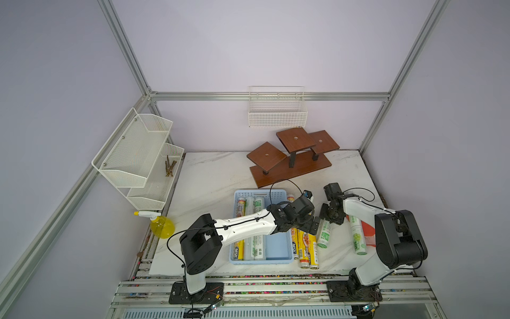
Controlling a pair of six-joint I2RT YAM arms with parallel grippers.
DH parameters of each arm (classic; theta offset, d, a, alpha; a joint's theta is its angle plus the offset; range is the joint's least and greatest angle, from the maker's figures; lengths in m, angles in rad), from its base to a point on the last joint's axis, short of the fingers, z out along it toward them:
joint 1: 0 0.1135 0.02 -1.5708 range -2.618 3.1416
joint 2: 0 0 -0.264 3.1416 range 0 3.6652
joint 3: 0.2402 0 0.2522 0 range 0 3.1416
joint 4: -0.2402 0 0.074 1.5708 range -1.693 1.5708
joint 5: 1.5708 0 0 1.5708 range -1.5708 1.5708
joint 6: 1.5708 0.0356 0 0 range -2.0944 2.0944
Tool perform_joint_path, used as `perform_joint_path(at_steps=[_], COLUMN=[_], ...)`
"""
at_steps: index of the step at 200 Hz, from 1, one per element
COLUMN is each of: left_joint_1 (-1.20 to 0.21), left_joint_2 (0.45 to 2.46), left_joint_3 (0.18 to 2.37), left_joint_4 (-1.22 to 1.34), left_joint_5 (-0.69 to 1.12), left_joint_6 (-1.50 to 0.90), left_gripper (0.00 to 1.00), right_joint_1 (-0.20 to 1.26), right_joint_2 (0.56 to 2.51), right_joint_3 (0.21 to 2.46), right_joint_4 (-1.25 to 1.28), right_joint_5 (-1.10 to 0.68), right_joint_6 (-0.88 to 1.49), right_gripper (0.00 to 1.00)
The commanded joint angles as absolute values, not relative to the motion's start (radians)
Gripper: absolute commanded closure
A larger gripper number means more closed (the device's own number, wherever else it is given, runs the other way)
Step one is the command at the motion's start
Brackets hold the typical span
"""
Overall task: Put the plastic wrap into the basket
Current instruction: Pick up the plastic wrap from the center of the board.
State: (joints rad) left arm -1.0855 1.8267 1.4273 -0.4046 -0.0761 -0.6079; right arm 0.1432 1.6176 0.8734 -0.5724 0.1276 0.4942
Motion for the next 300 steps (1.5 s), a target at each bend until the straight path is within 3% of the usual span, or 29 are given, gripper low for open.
perform_joint_path(at_steps=[1,62,152,228,257,300], left_joint_1=[-1.078,-1.073,-1.061,-1.051,-1.047,-1.036], left_joint_2=[1.784,1.755,1.658,1.583,1.546,1.443], left_joint_3=[1.430,1.394,1.301,1.206,1.182,1.098], left_joint_4=[-0.373,-0.349,-0.308,-0.245,-0.279,-0.318], left_joint_5=[-0.092,-0.100,-0.168,-0.213,-0.269,-0.371], left_joint_6=[-0.611,-0.630,-0.651,-0.658,-0.673,-0.681], left_gripper=[0.00,0.00,0.00,0.00,0.00,0.00], right_joint_1=[0.150,0.150,0.164,0.173,0.190,0.253], right_joint_2=[1.631,1.489,1.327,1.228,1.190,1.174], right_joint_3=[0.848,0.873,0.913,0.953,0.957,0.978], right_joint_4=[-0.591,-0.646,-0.716,-0.719,-0.674,-0.664], right_joint_5=[0.176,0.228,0.171,-0.042,-0.218,-0.256], right_joint_6=[0.500,0.505,0.467,0.451,0.443,0.469], right_gripper=[0.46,0.58,0.59,0.60,0.59,0.59])
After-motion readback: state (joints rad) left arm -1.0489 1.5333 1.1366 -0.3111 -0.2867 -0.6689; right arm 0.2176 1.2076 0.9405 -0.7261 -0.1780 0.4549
